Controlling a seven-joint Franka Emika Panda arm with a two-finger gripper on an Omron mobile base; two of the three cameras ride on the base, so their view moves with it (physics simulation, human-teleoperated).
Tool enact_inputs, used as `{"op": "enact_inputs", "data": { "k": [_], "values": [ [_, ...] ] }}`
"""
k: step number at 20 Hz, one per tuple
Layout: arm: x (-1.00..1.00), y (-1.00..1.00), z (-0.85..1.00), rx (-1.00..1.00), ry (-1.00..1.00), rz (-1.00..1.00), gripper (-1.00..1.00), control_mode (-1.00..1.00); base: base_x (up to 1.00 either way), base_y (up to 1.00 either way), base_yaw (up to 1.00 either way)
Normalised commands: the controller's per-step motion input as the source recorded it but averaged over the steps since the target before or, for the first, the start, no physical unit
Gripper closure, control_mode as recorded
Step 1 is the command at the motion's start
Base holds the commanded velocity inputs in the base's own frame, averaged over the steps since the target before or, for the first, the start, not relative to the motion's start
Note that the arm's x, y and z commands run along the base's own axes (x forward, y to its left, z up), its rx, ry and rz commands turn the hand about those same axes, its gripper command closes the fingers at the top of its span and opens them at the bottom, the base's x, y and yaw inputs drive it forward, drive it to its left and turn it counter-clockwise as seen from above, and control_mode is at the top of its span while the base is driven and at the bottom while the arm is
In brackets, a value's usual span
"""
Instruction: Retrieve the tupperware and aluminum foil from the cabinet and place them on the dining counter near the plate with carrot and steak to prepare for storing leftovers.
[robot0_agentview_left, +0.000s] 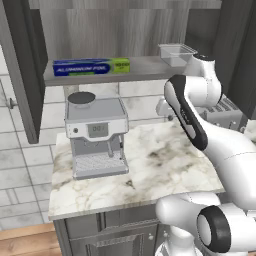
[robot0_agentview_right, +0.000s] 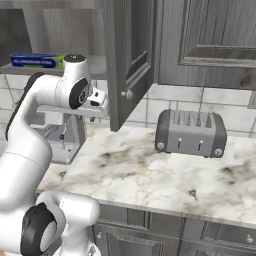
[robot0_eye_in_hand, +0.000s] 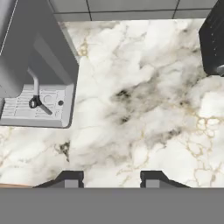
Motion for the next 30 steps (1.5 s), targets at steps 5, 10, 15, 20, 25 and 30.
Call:
{"op": "enact_inputs", "data": {
  "k": [5,10,15,20,25,30],
  "values": [
    [-0.21,0.0,0.08,0.0,-0.29,0.0,-1.0,-1.0,0.0,0.0,0.0],
    [-0.2,0.0,0.4,0.0,-0.53,0.0,-1.0,-1.0,0.0,0.0,0.0],
    [-0.01,0.0,0.68,0.0,-0.48,0.0,-1.0,-1.0,0.0,0.0,0.0],
    [0.07,-0.01,0.83,0.01,-0.23,0.0,-1.0,-1.0,0.0,0.0,0.0],
    [0.2,-0.01,0.77,0.0,0.0,0.0,-1.0,-1.0,0.0,0.0,0.0],
    [0.29,-0.05,0.66,0.0,0.0,-0.01,-1.0,-1.0,0.0,0.0,0.0]
  ]
}}
